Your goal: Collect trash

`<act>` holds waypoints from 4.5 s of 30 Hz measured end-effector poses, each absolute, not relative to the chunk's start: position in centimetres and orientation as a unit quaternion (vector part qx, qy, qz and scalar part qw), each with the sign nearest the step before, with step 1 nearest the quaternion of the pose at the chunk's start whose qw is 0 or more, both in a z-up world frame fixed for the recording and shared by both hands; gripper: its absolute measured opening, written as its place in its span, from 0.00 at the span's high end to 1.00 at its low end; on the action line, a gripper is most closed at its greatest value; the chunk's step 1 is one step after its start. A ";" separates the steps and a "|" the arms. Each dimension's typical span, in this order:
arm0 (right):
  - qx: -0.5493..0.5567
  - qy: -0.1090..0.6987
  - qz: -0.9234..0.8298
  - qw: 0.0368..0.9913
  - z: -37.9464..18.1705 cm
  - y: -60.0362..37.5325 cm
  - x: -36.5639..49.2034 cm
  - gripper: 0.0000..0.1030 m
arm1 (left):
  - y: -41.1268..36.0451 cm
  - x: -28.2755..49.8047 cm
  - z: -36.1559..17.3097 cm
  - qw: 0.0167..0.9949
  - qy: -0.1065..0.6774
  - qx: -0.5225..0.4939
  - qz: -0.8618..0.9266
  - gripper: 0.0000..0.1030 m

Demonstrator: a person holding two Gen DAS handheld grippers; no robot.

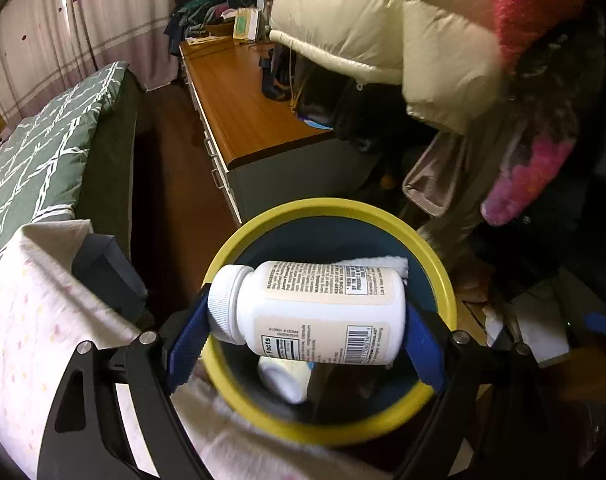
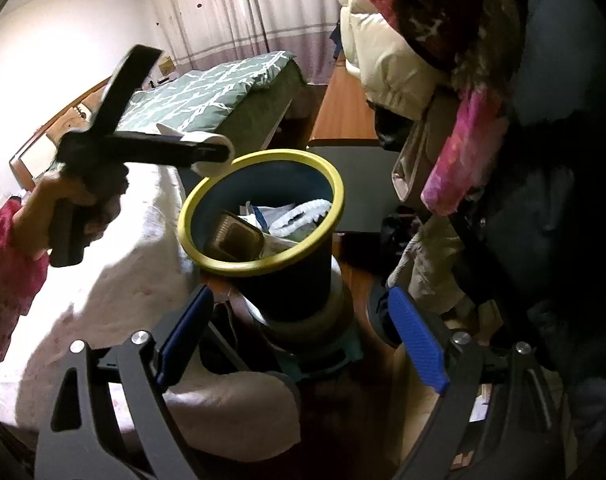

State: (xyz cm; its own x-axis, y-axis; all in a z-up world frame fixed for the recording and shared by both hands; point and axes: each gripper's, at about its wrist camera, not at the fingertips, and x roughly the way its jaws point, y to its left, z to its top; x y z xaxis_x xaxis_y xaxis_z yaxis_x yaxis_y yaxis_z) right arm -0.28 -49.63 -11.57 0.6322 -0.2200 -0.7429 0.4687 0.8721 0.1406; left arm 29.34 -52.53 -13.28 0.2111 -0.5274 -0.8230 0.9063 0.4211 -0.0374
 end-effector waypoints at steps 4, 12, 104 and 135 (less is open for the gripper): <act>0.166 0.384 -0.198 0.886 -11.9 -50.0 -0.5 0.18 | -54.6 29.6 -14.6 0.740 0.411 0.233 -0.479 0.16; 0.161 0.384 -0.187 0.890 -11.7 -49.3 0.0 0.18 | -51.5 29.6 -13.2 0.765 0.413 0.190 -0.457 0.05; 0.029 0.235 -0.087 0.968 -2.6 -32.9 -1.8 0.06 | -3.5 3.0 -1.5 0.969 0.241 0.016 -0.043 0.04; 0.032 0.239 -0.085 0.967 -3.1 -32.7 -1.7 0.06 | -3.6 3.2 -2.0 0.967 0.249 0.021 -0.040 0.04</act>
